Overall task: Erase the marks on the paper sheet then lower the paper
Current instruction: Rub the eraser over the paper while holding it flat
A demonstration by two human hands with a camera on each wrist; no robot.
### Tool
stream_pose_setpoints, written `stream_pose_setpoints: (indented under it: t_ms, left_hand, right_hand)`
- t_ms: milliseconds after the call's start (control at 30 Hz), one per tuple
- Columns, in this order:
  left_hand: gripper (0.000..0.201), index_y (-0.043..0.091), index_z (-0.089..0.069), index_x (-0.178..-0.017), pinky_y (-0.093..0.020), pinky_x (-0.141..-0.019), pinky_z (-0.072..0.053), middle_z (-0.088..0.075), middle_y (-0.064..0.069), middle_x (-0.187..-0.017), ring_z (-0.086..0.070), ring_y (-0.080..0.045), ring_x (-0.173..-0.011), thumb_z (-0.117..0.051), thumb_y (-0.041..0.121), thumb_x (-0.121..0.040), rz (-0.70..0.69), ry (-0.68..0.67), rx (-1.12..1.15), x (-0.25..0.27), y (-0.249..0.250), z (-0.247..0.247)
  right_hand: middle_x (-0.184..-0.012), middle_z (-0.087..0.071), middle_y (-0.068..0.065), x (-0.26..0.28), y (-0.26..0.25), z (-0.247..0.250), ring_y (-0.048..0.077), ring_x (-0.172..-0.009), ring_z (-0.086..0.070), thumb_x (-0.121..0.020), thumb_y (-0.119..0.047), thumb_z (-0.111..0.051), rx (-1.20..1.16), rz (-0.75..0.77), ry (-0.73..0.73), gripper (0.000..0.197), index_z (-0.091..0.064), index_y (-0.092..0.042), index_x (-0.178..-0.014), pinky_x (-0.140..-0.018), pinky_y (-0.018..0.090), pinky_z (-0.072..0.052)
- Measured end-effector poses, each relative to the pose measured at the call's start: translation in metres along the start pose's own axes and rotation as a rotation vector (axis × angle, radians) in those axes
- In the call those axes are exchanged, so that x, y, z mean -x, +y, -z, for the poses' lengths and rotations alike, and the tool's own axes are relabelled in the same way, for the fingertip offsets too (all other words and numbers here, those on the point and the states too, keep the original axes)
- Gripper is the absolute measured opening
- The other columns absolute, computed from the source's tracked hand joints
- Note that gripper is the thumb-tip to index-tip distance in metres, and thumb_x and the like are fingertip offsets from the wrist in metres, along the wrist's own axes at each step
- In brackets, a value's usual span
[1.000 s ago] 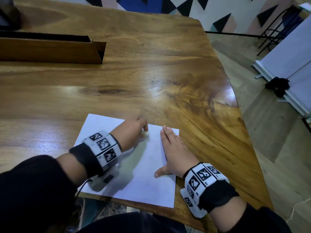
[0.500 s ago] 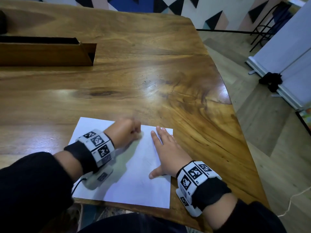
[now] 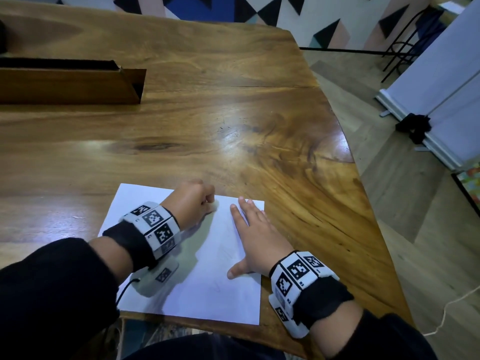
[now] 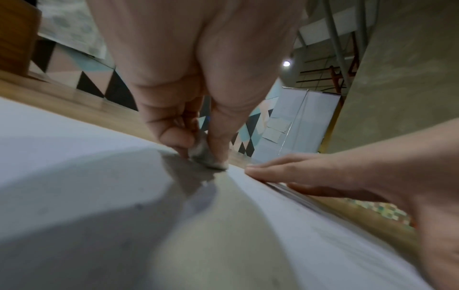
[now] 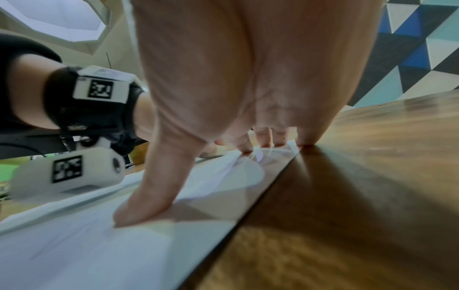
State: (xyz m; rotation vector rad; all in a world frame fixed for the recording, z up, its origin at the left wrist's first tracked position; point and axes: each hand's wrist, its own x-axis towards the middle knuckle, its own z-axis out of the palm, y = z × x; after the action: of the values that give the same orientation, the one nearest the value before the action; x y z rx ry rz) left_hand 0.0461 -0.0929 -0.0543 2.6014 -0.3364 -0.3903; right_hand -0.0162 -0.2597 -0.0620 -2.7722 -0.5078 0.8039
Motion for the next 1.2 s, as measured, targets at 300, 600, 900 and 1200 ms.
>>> stream_pose_setpoints:
  t_ms: [300, 600, 900, 1200]
  left_hand:
    - [0.012, 0.009, -0.063, -0.086, -0.024, -0.057, -0.031, -0.052, -0.001, -0.077, -0.051, -0.022, -0.074, -0.065, 0.018, -0.078, -0.117, -0.153, -0.086, -0.016, 0.016, -0.002]
    - [0.009, 0.012, -0.063, -0.079, -0.016, -0.058, -0.035, -0.057, -0.001, -0.078, -0.051, -0.015, -0.072, -0.065, 0.02, -0.077, -0.212, -0.443, -0.118, 0.022, 0.005, -0.005]
    - [0.008, 0.009, -0.058, -0.075, -0.026, -0.066, -0.034, -0.046, 0.0, -0.077, -0.046, -0.019, -0.073, -0.06, 0.014, -0.08, -0.233, -0.278, -0.079, 0.014, 0.004, -0.01]
    - [0.006, 0.012, -0.058, -0.072, -0.028, -0.064, -0.041, -0.046, 0.002, -0.075, -0.049, -0.021, -0.071, -0.055, 0.012, -0.078, -0.241, -0.295, -0.168, 0.028, 0.009, -0.012]
  right_hand:
    - [-0.157, 0.029, 0.006, 0.001, 0.0, 0.001, 0.02, -0.145, 0.024, -0.069, -0.054, -0.077, 0.014, 0.006, 0.006, 0.132, 0.018, -0.013, -0.15, -0.116, 0.032, 0.01]
    - [-0.157, 0.029, 0.004, 0.001, 0.0, 0.0, 0.019, -0.145, 0.024, -0.068, -0.052, -0.079, -0.009, 0.004, 0.009, 0.132, 0.017, -0.013, -0.151, -0.117, 0.032, 0.01]
    - [-0.157, 0.029, 0.005, 0.001, 0.0, 0.001, 0.02, -0.145, 0.024, -0.069, -0.053, -0.078, 0.008, 0.002, 0.009, 0.132, 0.018, -0.012, -0.15, -0.116, 0.031, 0.011]
    - [-0.154, 0.033, 0.011, 0.003, -0.002, -0.006, 0.023, -0.144, 0.026, -0.064, -0.058, -0.078, -0.016, -0.171, -0.005, 0.141, 0.02, -0.001, -0.148, -0.118, 0.034, 0.01]
